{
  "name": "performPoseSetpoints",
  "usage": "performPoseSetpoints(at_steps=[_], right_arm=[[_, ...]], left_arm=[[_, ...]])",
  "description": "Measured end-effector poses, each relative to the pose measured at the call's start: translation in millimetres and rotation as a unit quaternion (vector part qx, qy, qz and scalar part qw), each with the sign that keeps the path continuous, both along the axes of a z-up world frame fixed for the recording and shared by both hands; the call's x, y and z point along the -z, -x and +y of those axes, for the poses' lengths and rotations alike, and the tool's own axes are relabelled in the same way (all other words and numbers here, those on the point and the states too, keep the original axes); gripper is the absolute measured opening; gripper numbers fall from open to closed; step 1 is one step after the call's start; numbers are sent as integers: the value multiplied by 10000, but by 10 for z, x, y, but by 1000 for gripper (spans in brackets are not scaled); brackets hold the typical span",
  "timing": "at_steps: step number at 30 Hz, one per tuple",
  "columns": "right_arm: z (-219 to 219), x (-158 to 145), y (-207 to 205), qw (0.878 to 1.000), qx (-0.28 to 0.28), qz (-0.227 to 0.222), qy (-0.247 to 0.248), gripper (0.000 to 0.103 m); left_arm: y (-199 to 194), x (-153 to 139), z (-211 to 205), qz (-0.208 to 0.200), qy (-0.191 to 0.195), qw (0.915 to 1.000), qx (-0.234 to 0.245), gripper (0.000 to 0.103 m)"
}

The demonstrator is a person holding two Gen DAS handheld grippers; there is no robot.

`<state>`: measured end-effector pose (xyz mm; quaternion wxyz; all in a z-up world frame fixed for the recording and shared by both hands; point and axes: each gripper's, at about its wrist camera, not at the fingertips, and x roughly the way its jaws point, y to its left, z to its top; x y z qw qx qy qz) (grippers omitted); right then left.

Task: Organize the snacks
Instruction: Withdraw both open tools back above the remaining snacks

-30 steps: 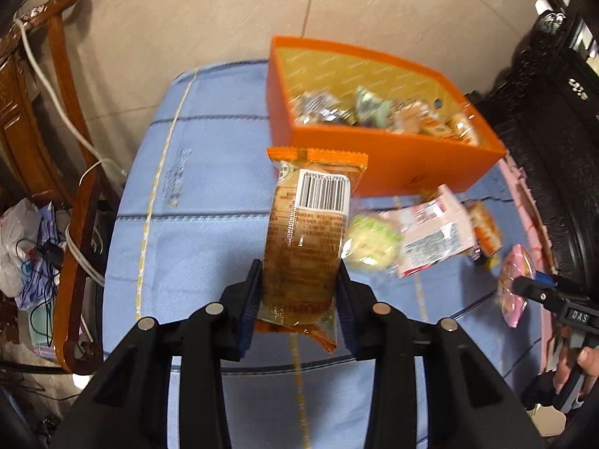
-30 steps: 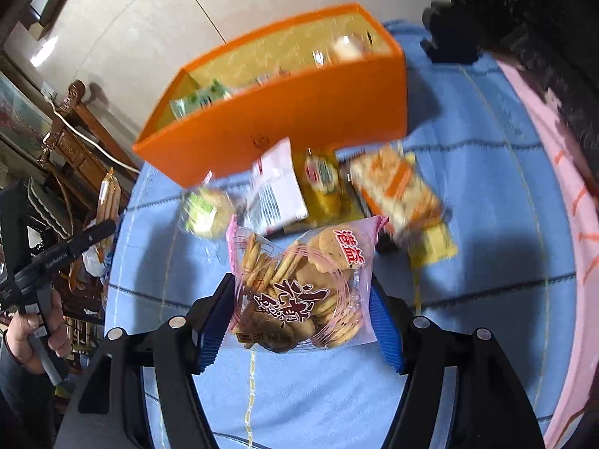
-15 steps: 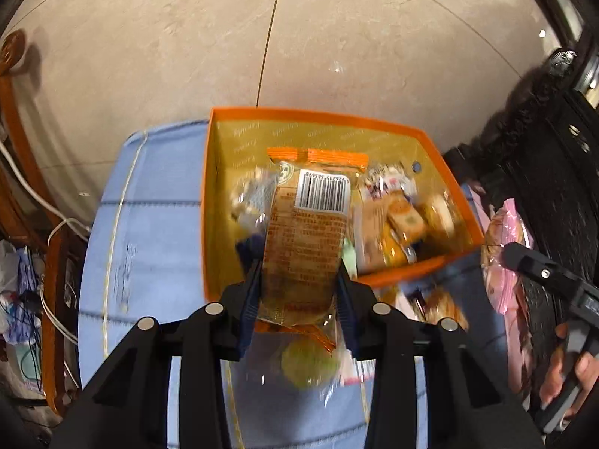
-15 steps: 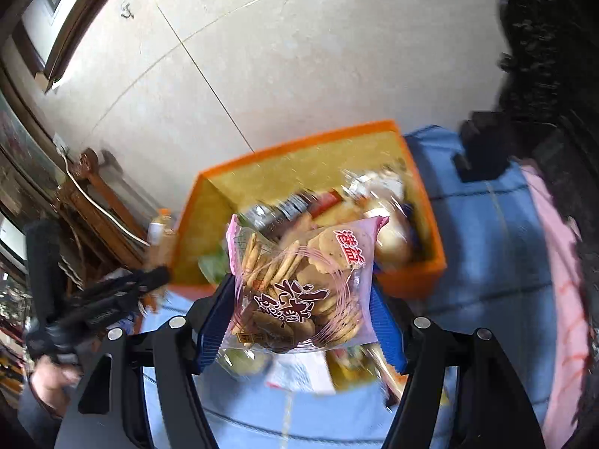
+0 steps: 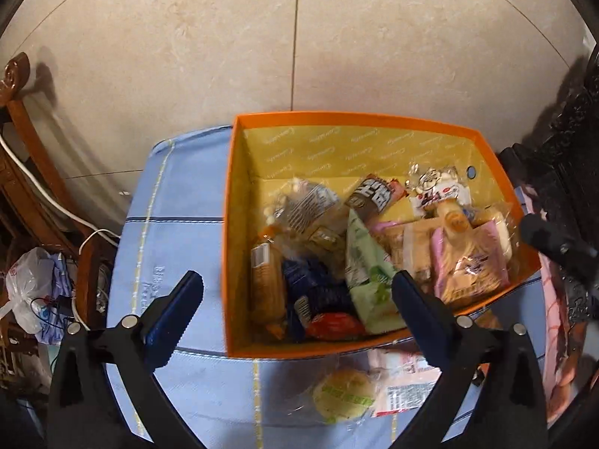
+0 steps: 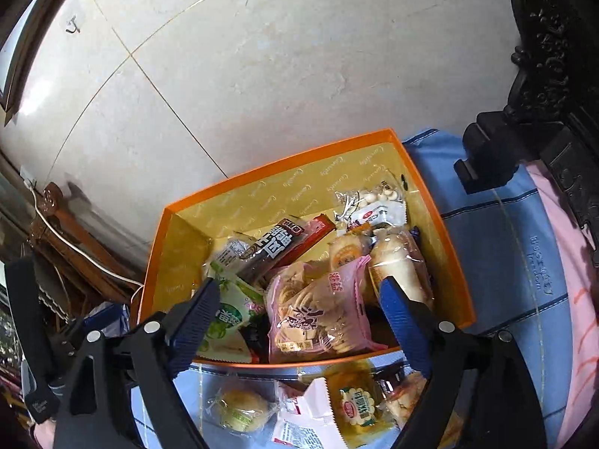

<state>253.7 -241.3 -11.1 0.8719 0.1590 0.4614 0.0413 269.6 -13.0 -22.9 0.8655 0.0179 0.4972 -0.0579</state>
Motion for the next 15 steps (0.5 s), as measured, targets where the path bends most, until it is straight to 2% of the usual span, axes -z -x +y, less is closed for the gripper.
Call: performPoseSetpoints(at_steps=[10, 15], right_arm=[[-383, -42, 454, 9998, 156, 44, -115, 88], [-715, 115, 818, 9985, 373, 232, 317, 92]], left_arm=[[432, -78, 190, -53, 23, 10000, 77, 99], [725, -27, 183, 4, -8, 9998, 209, 99]])
